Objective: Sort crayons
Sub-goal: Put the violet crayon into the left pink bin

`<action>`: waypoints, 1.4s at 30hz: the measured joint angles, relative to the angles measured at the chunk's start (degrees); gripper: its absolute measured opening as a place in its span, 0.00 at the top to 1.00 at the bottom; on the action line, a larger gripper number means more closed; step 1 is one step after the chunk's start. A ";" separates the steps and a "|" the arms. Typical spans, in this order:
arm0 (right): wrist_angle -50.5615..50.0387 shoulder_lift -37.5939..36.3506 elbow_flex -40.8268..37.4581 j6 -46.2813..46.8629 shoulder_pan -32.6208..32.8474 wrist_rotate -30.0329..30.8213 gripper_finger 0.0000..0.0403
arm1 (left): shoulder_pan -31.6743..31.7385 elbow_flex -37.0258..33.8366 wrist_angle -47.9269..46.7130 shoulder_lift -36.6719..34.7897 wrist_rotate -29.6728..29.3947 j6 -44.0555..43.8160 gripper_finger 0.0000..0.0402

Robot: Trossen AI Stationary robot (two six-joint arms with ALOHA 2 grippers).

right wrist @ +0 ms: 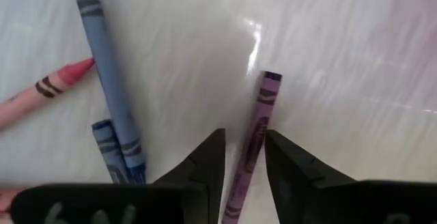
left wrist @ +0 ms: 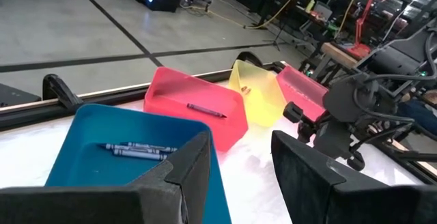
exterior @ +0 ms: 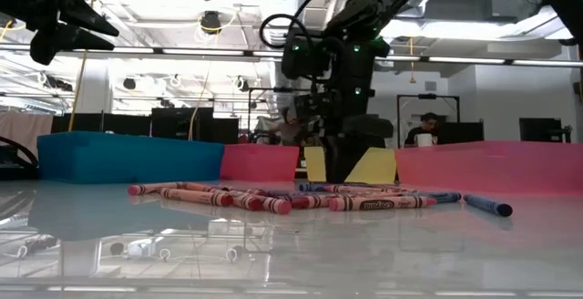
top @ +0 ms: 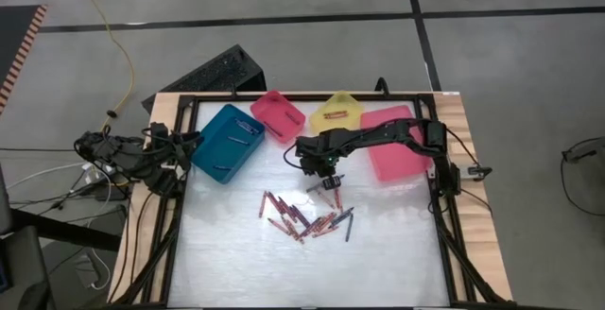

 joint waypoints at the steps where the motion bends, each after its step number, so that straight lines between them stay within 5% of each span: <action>1: 1.41 0.02 -0.82 0.76 0.02 0.02 0.71 | 0.00 0.00 0.01 0.00 -0.01 0.01 0.64; 6: 4.48 0.20 -2.59 5.57 0.81 2.64 0.74 | 0.00 0.00 0.03 0.00 -0.01 0.01 0.64; 15: 5.78 0.33 -2.69 11.49 2.36 6.49 0.98 | -0.02 0.00 0.01 0.00 -0.01 0.01 0.64; 29: 15.31 0.83 6.29 15.42 4.25 5.82 1.00 | -0.02 0.00 0.03 0.00 -0.03 0.00 0.64; 42: 25.42 0.63 15.99 12.95 -1.08 7.30 1.00 | 0.00 0.00 0.03 0.00 -0.14 0.12 0.64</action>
